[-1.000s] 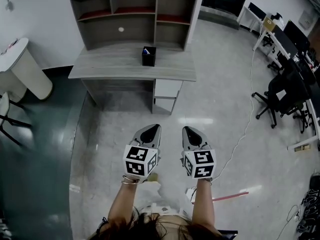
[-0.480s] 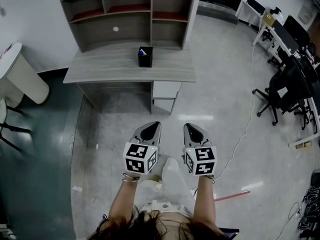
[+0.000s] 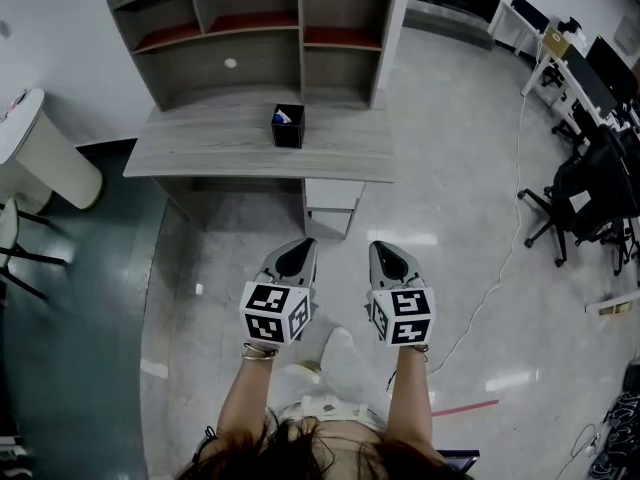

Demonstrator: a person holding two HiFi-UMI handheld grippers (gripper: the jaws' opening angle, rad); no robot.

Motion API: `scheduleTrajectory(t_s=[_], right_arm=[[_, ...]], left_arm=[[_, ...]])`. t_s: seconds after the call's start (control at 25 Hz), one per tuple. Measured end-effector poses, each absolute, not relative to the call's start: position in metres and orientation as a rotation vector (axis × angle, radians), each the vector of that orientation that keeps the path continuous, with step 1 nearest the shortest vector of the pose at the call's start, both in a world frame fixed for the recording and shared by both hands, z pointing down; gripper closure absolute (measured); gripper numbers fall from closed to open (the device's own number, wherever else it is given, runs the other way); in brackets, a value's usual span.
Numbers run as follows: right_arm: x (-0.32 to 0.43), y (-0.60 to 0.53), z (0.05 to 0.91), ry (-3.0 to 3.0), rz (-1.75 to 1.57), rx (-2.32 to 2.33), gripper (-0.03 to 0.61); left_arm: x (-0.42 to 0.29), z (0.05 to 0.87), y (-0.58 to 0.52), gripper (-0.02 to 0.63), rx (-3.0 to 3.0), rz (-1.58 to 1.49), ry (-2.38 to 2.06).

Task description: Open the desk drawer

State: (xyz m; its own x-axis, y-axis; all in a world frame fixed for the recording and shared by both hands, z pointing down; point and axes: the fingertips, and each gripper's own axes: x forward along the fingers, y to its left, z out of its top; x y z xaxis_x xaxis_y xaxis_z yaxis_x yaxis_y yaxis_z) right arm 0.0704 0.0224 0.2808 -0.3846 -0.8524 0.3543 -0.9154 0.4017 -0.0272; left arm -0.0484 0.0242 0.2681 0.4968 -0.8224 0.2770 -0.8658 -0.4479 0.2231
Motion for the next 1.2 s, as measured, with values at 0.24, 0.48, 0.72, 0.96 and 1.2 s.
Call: scheduleTrajectory(t_s=[0.24, 0.48, 0.72, 0.96, 1.2], right_arm=[[0.090, -0.008, 0.286, -2.406, 0.315, 1.501, 0.558], [0.100, -0.027, 0.298, -2.451, 0.363, 1.448, 0.557], [0.106, -0.038, 0.313, -2.434, 0.404, 1.433, 0.557], [0.103, -0.052, 0.321, -2.425, 0.432, 1.437, 0.557], [0.097, -0.074, 0.329, -2.391, 0.454, 1.464, 0.555]], left_arm=[[-0.032, 0.274, -0.003, 0.603, 2.381, 0.208, -1.459], [-0.018, 0.283, -0.011, 0.603, 2.359, 0.187, -1.461], [-0.018, 0.296, -0.012, 0.603, 2.317, 0.219, -1.484], [-0.031, 0.306, -0.026, 0.603, 2.288, 0.231, -1.507], [-0.040, 0.316, -0.049, 0.601, 2.277, 0.235, -1.458]])
